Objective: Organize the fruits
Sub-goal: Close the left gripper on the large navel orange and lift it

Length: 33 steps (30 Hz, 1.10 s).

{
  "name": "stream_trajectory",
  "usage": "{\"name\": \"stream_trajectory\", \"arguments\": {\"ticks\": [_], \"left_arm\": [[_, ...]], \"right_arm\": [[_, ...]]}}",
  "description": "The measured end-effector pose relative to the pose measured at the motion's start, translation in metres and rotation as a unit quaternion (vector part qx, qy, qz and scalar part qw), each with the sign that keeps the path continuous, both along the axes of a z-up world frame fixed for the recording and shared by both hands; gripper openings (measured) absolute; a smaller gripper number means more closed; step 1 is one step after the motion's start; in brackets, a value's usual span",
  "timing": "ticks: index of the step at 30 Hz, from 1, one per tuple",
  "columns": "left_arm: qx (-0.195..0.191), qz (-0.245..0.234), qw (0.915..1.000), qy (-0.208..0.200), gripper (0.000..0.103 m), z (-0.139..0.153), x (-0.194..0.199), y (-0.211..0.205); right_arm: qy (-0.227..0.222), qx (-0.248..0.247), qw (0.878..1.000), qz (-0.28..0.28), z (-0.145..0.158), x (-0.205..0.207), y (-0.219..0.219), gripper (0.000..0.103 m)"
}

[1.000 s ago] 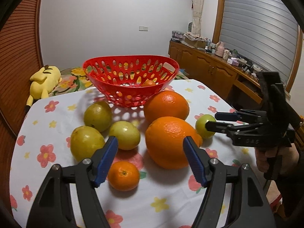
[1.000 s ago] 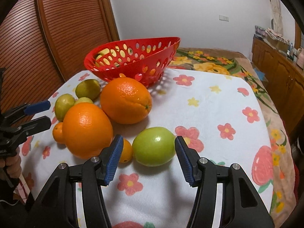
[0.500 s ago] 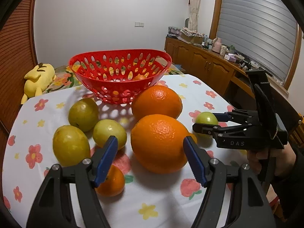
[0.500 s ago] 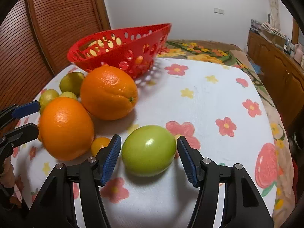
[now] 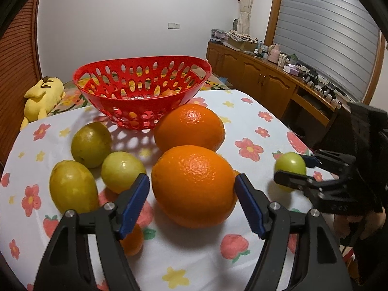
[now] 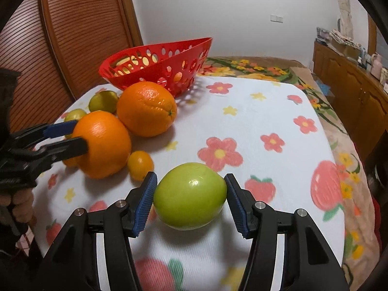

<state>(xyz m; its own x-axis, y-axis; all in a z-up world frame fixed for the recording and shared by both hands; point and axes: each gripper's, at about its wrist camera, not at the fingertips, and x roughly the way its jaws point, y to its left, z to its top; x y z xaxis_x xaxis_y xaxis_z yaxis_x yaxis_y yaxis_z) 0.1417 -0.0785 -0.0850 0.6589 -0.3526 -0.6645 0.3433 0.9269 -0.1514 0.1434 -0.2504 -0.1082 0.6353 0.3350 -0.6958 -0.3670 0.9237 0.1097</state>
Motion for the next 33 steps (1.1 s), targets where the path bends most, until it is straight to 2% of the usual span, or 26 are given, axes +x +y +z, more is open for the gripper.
{"name": "stream_trajectory", "arguments": {"ticks": [5, 14, 23, 27, 33], "left_arm": [[0.001, 0.006, 1.0, 0.002, 0.081, -0.004, 0.004, -0.002], [0.014, 0.006, 0.9997, 0.017, 0.086, -0.015, 0.011, -0.013], [0.024, 0.006, 0.999, 0.037, 0.087, -0.027, 0.022, -0.018], [0.03, 0.004, 0.9991, 0.031, 0.087, -0.027, 0.021, -0.019], [0.01, 0.003, 0.9994, 0.033, 0.085, -0.026, 0.019, -0.011]], "right_arm": [[-0.014, 0.001, 1.0, -0.004, 0.0, -0.012, -0.002, 0.058], [-0.018, -0.01, 1.0, -0.007, -0.011, -0.017, 0.001, 0.058], [-0.021, -0.011, 1.0, -0.008, -0.013, -0.019, 0.001, 0.058], [-0.022, -0.01, 1.0, -0.008, -0.014, -0.019, 0.001, 0.058], [-0.023, -0.011, 1.0, -0.009, -0.014, -0.019, 0.002, 0.058]]}}
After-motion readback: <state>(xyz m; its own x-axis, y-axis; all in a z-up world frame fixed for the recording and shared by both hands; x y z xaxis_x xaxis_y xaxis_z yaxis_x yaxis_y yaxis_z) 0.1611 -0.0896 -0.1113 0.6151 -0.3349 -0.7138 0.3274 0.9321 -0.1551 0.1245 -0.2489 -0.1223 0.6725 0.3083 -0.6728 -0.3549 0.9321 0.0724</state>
